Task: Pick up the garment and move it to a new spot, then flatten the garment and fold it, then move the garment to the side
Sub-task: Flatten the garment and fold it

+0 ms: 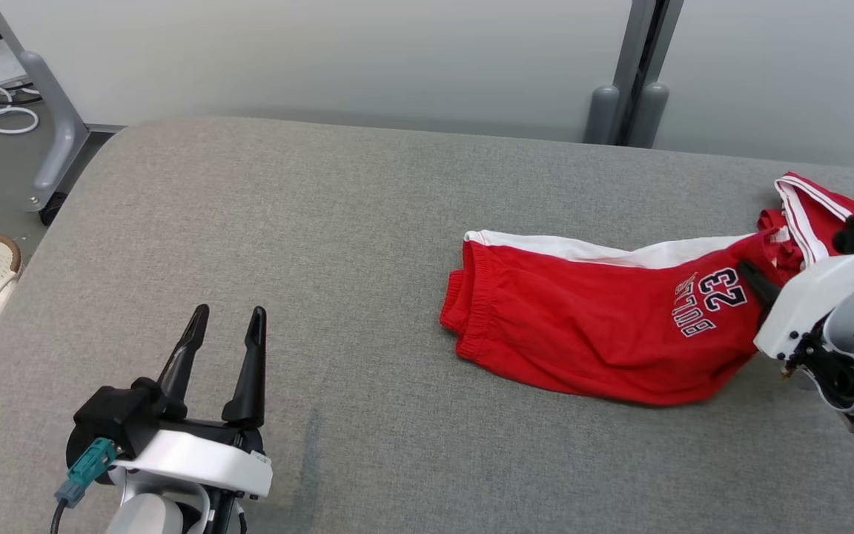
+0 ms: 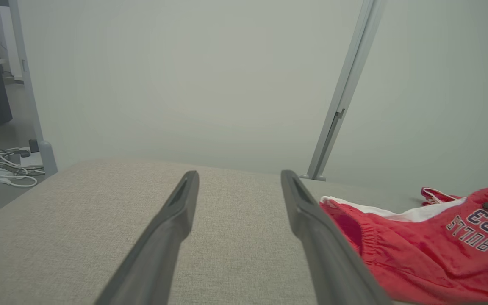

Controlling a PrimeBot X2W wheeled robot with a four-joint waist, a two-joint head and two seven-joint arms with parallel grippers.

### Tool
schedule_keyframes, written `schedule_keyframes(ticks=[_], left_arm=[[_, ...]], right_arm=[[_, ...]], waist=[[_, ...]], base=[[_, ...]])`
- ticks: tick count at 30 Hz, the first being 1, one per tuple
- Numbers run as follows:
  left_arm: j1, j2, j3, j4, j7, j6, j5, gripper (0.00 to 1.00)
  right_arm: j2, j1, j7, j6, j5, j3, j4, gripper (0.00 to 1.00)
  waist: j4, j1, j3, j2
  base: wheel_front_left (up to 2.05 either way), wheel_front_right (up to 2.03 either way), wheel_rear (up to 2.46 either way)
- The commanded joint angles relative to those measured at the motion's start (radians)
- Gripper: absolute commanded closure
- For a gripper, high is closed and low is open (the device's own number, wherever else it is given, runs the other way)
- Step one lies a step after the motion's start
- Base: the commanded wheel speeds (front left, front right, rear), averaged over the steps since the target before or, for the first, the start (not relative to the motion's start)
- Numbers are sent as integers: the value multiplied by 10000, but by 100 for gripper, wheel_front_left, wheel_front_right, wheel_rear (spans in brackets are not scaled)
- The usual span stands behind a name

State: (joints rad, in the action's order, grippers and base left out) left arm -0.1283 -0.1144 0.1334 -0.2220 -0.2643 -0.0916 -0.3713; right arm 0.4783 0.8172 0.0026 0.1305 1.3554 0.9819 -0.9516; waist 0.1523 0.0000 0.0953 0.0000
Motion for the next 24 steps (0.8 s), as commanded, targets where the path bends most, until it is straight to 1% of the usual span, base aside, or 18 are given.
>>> schedule_keyframes(ticks=[1,5,11,16,17,19,24], left_arm=[[84,-11,-20,-24,-9,-46,28,0],[74,53,60,-80,-9,-75,89,0],[151,167,173,-162,-9,-120,123,0],[144,249,294,-247,-9,-171,126,0],[144,249,294,-247,-9,-171,126,0],[93,300,315,-287,-11,-201,135,0],[7,368,290,-325,-9,-222,136,0]], right_arm=[[-34,179,-114,8,-229,147,209,100],[-204,391,-163,8,-578,394,616,100],[-613,578,60,8,-828,580,1008,100],[-1109,645,312,8,-894,712,937,100],[-1109,645,312,8,-894,712,937,100],[-1389,668,471,8,-821,730,773,100],[-1770,695,665,8,-615,678,483,100]], waist=[[76,0,-35,0],[272,0,-146,0],[652,0,-234,0],[1026,0,-215,0],[1026,0,-215,0],[1248,0,-166,0],[1558,0,-67,0]], base=[[0,0,0],[0,0,0],[0,0,0],[0,0,0],[0,0,0],[0,0,0],[0,0,0]])
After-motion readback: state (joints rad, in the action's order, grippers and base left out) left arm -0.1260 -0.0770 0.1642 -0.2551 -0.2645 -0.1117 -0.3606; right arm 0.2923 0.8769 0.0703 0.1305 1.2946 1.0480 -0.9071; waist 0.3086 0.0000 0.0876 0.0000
